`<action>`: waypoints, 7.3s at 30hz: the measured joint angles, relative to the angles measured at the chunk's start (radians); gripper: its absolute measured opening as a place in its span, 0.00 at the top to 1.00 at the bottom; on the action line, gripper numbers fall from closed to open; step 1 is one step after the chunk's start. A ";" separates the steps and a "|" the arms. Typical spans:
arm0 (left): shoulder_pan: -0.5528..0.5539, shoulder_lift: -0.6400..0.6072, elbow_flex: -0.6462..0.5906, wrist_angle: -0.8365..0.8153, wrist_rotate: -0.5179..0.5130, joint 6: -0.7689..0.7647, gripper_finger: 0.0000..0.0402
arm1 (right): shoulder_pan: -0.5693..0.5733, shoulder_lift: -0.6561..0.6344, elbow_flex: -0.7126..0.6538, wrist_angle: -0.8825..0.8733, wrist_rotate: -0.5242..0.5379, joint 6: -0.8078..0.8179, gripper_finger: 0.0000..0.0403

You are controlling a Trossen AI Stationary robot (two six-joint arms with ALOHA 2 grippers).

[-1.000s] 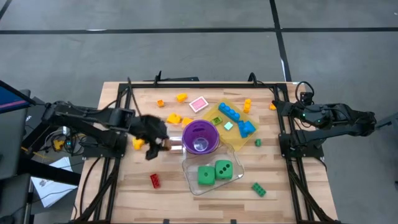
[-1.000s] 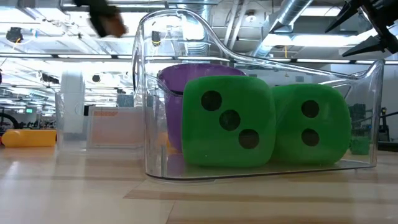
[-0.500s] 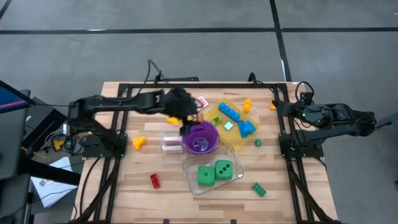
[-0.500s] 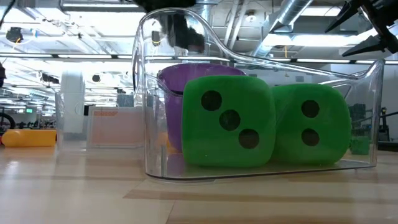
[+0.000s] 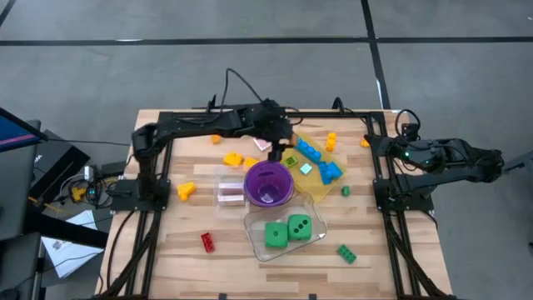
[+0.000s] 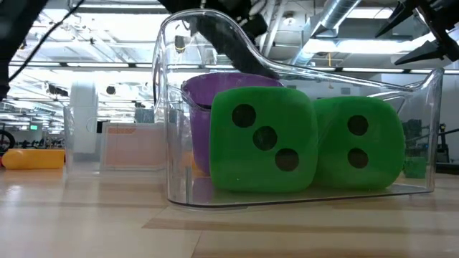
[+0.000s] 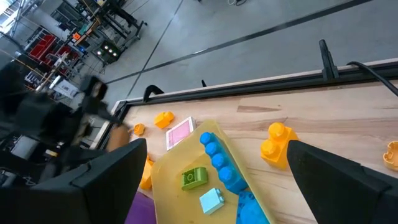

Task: Pick & Place Toys
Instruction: Put the small brown game piece into the yellow bin, then put the small yellow game piece into the yellow bin

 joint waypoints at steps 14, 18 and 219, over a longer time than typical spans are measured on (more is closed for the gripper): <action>0.022 0.210 0.079 -0.041 0.019 0.025 0.52 | 0.000 0.000 0.000 0.000 0.002 0.001 0.06; 0.026 0.210 0.056 -0.039 0.017 0.023 0.52 | 0.000 0.000 0.000 0.000 0.003 0.001 0.06; 0.438 -0.186 -0.572 -0.201 -0.299 -1.248 0.69 | 0.000 0.000 0.000 -0.075 0.000 0.047 0.06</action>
